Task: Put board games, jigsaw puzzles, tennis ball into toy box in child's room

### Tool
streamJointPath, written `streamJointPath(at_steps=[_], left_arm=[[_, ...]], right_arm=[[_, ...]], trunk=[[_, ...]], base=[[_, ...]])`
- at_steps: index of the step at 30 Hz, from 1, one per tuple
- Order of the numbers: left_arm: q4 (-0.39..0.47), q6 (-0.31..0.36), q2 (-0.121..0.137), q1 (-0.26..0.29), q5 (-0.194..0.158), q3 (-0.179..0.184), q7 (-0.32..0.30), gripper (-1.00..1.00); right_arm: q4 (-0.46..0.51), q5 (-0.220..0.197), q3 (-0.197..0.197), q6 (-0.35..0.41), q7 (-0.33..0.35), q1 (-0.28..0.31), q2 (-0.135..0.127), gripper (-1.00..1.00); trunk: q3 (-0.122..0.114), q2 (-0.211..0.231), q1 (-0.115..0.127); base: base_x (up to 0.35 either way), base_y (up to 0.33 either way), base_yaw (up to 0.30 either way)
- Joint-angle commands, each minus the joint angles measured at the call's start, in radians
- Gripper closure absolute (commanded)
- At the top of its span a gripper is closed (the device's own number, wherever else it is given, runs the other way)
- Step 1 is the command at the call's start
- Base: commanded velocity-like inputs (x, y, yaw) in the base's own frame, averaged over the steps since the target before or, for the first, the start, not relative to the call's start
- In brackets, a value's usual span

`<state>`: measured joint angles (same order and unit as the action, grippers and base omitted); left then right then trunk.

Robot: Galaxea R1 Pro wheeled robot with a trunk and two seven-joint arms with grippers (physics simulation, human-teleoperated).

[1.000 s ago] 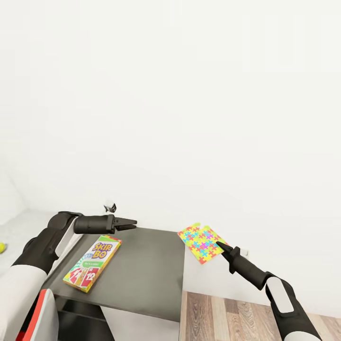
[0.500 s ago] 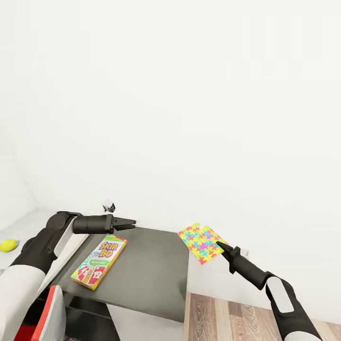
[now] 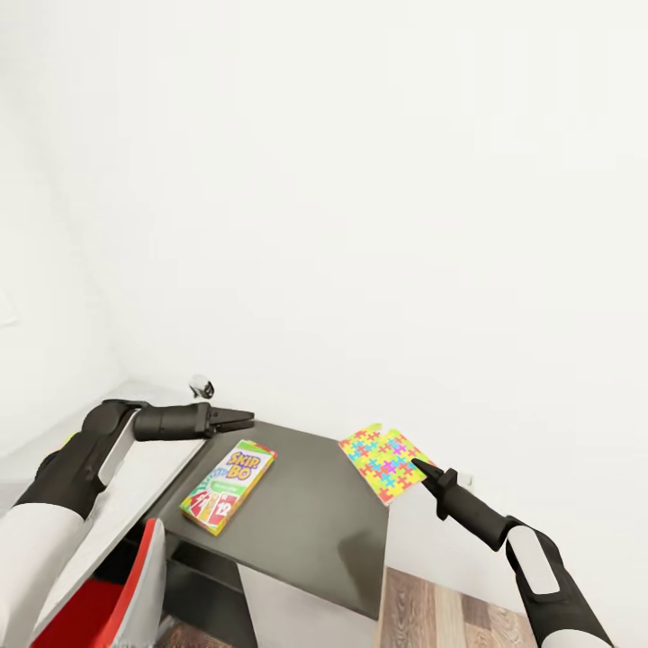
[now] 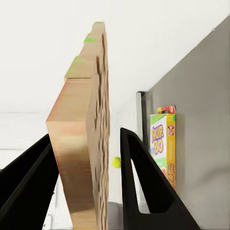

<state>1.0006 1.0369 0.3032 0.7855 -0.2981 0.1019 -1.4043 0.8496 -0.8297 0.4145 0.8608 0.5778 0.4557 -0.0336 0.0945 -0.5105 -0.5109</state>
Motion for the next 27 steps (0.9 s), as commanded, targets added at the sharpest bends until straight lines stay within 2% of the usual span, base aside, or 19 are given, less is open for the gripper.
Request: streamJointPath(at_steps=[1, 16, 27], left_arm=[[-0.001, 0.010, 0.001, 0.001, -0.002, 0.001, -0.002, -1.00], [0.000, 0.010, 0.001, 0.001, 0.001, -0.002, -0.002, -1.00], [0.000, 0.010, 0.001, 0.001, 0.001, -0.002, -0.002, -1.00]], right_arm=[[0.000, 0.001, 0.003, 0.006, 0.004, 0.001, 0.001, 1.00], [0.002, 0.002, 0.003, 0.006, 0.004, 0.001, 0.003, 1.00], [0.007, 0.001, 0.002, 0.006, 0.004, 0.001, 0.006, 1.00]], trunk=[[-0.002, 0.006, 0.003], [-0.056, 0.111, 0.061], [-0.056, 0.111, 0.061]], base=[[0.000, 0.000, 0.271], [0.000, 0.000, 0.251], [0.000, 0.000, 0.016]])
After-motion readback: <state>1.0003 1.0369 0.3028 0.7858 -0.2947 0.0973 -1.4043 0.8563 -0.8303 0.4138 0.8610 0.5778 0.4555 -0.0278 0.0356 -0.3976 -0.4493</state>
